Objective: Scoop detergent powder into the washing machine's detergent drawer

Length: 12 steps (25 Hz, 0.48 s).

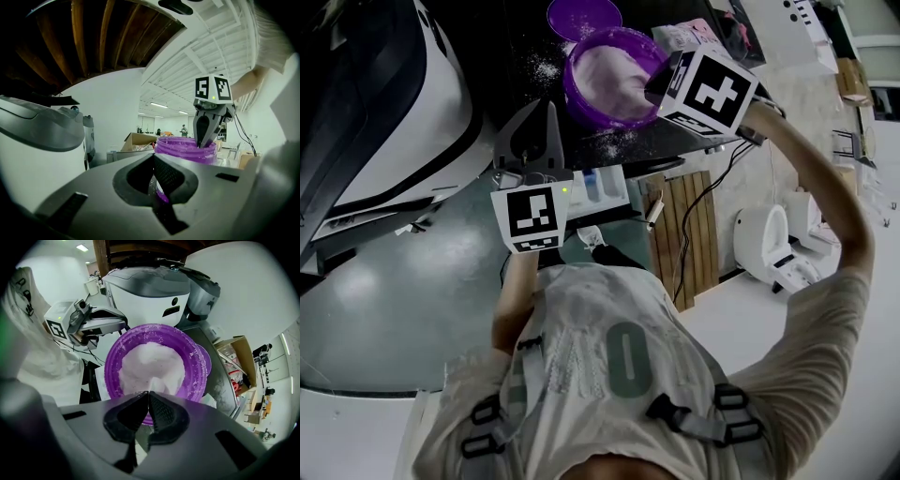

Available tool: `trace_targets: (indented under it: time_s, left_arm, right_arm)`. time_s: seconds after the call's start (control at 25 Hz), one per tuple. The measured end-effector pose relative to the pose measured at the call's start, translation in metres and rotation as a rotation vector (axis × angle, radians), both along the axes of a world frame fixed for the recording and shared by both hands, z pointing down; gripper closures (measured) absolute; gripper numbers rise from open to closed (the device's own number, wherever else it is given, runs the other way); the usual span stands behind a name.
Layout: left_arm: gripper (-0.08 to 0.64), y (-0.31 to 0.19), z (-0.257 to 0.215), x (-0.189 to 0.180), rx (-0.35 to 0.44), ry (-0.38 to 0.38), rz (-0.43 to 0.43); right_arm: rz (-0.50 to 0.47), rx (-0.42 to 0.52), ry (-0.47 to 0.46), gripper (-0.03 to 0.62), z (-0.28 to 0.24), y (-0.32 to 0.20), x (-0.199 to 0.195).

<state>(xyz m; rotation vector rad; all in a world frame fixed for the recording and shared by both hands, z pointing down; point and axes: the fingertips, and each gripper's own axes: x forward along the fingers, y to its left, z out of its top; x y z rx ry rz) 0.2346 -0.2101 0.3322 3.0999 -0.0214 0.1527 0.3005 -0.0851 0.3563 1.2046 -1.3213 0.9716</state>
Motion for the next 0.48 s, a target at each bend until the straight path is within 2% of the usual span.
trace_targets:
  time_s: [0.48]
  left_arm:
    - [0.54,-0.005,-0.001,-0.002,-0.001,0.004,-0.021]
  right_arm:
    - [0.028,0.016,-0.094,0.583,-0.006,-0.005,-0.014]
